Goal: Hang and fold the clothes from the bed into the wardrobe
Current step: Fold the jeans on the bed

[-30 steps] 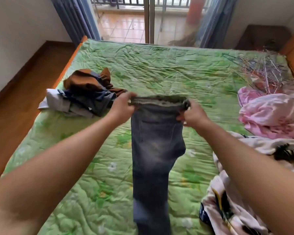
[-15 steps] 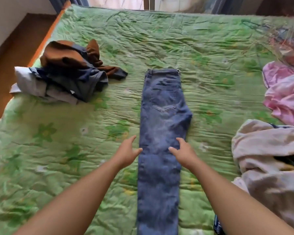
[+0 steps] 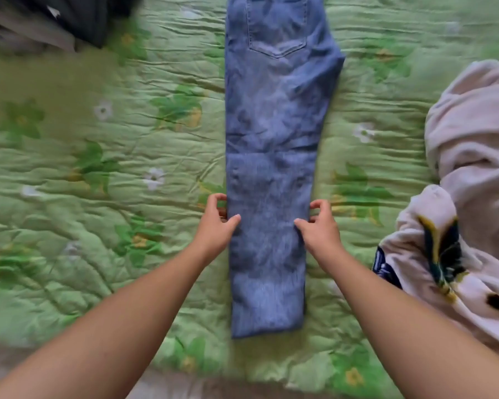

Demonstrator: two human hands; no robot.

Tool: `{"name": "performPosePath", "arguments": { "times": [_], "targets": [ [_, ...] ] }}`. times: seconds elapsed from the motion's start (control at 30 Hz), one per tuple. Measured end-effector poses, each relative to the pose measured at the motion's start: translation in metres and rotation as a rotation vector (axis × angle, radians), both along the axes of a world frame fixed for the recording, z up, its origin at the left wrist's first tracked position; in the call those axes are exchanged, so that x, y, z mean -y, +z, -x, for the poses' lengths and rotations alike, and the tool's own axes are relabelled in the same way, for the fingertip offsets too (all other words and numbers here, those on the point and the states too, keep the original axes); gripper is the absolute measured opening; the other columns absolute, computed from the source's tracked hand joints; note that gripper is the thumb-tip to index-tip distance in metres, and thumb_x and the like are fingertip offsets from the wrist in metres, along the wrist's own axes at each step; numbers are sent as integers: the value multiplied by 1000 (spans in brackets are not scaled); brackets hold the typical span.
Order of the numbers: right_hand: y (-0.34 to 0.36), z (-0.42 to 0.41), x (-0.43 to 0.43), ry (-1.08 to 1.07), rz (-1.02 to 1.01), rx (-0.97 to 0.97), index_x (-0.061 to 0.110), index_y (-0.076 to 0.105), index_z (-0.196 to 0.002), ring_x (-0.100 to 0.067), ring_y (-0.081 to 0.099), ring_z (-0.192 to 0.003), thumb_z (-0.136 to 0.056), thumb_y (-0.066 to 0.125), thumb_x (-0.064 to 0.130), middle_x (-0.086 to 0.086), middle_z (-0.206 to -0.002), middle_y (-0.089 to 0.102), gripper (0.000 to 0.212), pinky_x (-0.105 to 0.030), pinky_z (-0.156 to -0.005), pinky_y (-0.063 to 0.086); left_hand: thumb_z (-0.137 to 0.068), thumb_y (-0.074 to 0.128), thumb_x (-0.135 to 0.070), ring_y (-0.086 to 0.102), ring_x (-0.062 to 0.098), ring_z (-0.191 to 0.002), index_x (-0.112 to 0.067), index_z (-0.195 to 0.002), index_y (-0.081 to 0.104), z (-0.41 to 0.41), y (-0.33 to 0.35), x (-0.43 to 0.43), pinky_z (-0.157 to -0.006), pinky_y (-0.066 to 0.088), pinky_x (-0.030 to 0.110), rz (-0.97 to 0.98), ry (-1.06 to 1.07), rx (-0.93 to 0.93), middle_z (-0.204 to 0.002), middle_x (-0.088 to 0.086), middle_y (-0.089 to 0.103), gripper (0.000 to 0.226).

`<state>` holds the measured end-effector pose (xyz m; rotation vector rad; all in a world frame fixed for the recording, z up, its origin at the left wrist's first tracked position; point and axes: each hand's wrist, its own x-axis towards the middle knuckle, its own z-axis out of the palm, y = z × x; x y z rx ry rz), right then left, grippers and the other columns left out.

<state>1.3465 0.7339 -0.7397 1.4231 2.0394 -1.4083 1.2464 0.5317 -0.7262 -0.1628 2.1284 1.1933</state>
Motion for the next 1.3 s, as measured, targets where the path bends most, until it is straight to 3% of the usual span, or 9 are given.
{"name": "performPosePath", "arguments": {
  "times": [0.17,0.37,0.47,0.57,0.83,1.03,1.13,1.2,1.3],
  "targets": [
    [8,-51,27,19,92,-64,46,41,-100,-32,70,-77,-84,69,17,-11,-87,72,43,-46,-72,59,-94,63,-5,70,19,-81,-29,-131,38,-67,4,17,-69,58,30,-88,77,33,-97,8,70,50],
    [17,-131,76,191,55,-39,44,30,-141,-30,67,-94,-87,66,16,-6,-108,71,71,-38,-84,53,-93,62,-2,72,19,-89,-30,-128,42,-149,3,50,-79,60,39,-115,99,122,-107,10,71,49],
    [16,-149,89,89,51,-70,36,36,-145,-30,67,-95,-88,69,15,-8,-108,69,70,-42,-87,54,-93,64,-1,71,14,-77,-29,-115,45,-175,2,65,-68,58,29,-128,189,209,-99,12,74,40],
    [20,-150,89,56,23,-128,35,40,-142,-24,65,-99,-85,72,16,-2,-110,65,69,-39,-90,52,-94,63,-2,73,19,-82,-21,-119,43,-184,4,74,-70,60,35,-170,256,291,-94,8,77,38],
    [30,-186,96,172,214,-155,47,22,-148,-23,66,-112,-85,71,15,-4,-130,64,86,-48,-100,51,-95,65,-9,63,18,-74,-26,-109,49,-190,14,87,-54,48,30,-130,203,369,-91,12,65,27],
    [13,-217,110,150,197,15,45,39,-120,-28,69,-82,-87,69,16,-7,-91,70,53,-50,-80,58,-93,65,-3,60,24,-89,-17,-105,49,-204,5,93,-76,48,41,-55,103,489,-103,17,60,25],
    [11,-214,112,132,130,30,31,49,-105,-28,66,-83,-89,69,19,-3,-86,67,28,-39,-76,53,-92,65,-1,60,15,-74,-16,-105,45,-206,8,93,-64,50,33,-53,55,412,-92,15,58,29],
    [13,-212,111,114,78,18,27,46,-105,-27,63,-79,-89,64,10,1,-84,63,30,-36,-72,48,-92,64,1,54,8,-56,-19,-112,38,-207,12,94,-51,47,25,-42,0,311,-85,10,55,39],
    [24,-213,108,221,46,-4,34,40,-118,-26,59,-71,-86,53,-3,0,-83,59,51,-37,-66,45,-92,61,1,54,13,-60,-22,-112,45,-213,19,94,-55,46,29,-11,-125,146,-94,8,57,34]
  ]
}}
